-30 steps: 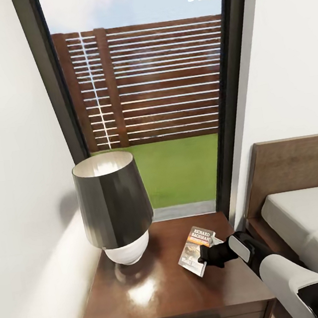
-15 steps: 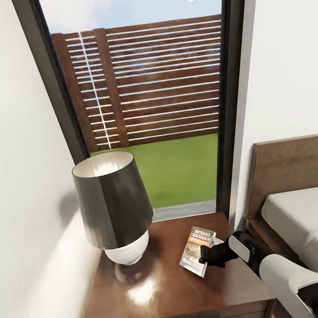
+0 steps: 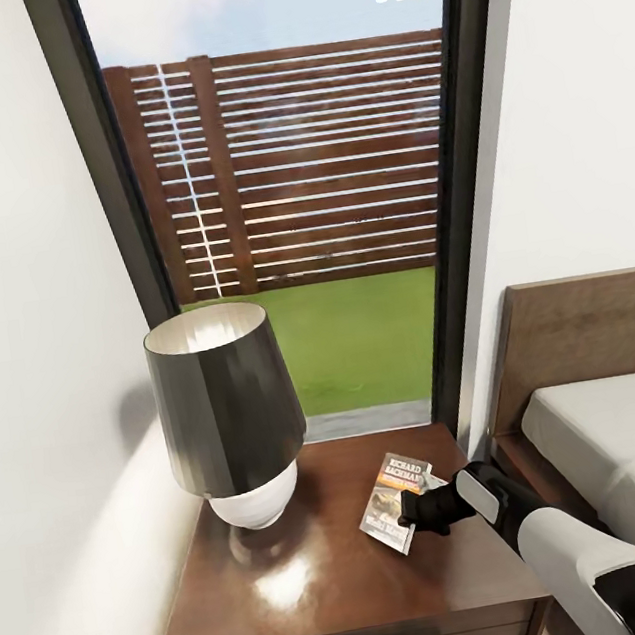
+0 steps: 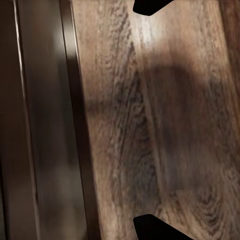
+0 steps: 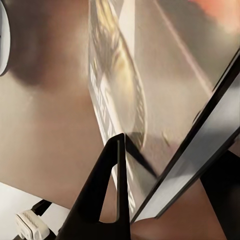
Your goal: In the bedroom, move the book from the bed onto either nightstand, and place the two sandals side by side next to the bed.
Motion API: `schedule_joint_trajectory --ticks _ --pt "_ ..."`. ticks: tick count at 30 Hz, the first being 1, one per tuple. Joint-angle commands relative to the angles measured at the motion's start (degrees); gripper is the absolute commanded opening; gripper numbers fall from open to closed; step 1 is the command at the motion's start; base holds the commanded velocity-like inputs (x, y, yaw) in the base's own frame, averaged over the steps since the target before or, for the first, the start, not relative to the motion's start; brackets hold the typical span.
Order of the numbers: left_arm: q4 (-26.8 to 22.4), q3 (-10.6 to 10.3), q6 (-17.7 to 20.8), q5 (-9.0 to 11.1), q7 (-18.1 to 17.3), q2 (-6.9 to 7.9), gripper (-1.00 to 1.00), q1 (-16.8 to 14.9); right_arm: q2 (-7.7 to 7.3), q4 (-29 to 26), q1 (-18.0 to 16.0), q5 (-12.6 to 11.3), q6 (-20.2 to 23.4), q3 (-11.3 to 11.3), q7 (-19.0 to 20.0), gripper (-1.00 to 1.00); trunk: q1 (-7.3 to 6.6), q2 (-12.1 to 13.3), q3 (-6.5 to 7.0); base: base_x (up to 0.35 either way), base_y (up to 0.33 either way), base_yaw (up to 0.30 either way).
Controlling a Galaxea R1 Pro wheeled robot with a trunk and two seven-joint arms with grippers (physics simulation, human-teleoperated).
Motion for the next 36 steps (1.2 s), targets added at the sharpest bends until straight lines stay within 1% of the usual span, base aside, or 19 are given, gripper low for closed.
schedule_joint_trajectory --ticks 1,19,24,36 --pt "-0.06 -0.23 0.13 0.42 -0.08 0.05 1.00 -0.03 -0.04 -0.04 -0.03 0.32 0.10 0.24 0.38 -1.00 -0.01 -0.02 -0.06 0.000 0.000 0.000" --pt "-0.09 -0.32 0.01 0.42 -0.08 0.05 1.00 -0.01 -0.11 -0.02 -0.05 0.33 0.10 0.24 0.35 -1.00 -0.01 -0.02 -0.06 0.000 0.000 0.000" --pt "-0.03 -0.35 -0.13 0.37 -0.08 0.05 1.00 -0.01 -0.12 0.02 -0.05 0.36 0.10 0.25 0.35 -1.00 1.09 -2.03 -0.95 0.000 0.000 0.000" --pt "-0.01 -0.41 -0.18 0.37 -0.08 0.05 1.00 -0.01 -0.13 0.07 -0.05 0.34 0.10 0.25 0.35 -1.00 1.09 -2.03 -0.95 0.000 0.000 0.000"
